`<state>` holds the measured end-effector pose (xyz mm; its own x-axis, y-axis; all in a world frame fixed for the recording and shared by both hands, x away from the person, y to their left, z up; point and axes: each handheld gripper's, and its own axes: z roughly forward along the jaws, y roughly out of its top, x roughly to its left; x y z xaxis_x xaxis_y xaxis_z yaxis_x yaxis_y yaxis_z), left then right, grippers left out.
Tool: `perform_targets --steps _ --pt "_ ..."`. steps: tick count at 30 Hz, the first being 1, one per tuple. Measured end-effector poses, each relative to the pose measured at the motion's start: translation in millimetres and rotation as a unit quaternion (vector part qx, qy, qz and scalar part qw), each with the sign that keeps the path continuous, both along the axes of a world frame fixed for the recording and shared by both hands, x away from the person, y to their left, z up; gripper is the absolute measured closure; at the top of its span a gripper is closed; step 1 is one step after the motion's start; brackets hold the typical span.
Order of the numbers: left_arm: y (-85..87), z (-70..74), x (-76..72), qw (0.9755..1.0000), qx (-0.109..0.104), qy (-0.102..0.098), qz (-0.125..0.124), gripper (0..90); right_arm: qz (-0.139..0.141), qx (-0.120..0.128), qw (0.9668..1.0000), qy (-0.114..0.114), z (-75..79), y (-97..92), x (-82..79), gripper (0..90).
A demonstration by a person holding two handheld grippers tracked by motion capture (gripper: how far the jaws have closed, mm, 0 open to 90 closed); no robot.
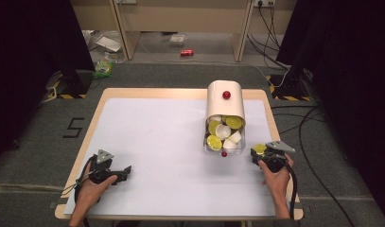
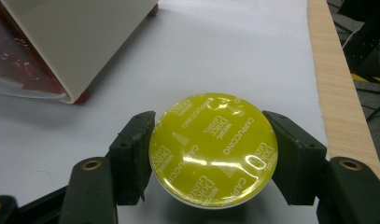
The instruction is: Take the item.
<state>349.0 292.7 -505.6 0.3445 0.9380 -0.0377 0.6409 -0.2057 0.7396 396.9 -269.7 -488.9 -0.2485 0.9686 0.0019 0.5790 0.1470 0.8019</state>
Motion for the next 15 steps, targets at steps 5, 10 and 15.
perform_targets --steps 5,10,15 --pt "0.0 0.0 0.0 1.0 0.0 0.0 0.0 5.9 0.004 0.005 1.0 0.005 -0.9 -0.1 0.2 31.0" --pt "0.2 0.0 0.0 1.0 0.0 0.0 0.0 5.9 0.002 0.022 0.9997 -0.001 3.6 0.3 -2.7 26.6" --pt "0.3 0.1 0.0 1.0 -0.001 0.001 0.0 5.9 -0.013 0.036 0.9987 -0.033 18.3 -4.3 -13.5 25.1"
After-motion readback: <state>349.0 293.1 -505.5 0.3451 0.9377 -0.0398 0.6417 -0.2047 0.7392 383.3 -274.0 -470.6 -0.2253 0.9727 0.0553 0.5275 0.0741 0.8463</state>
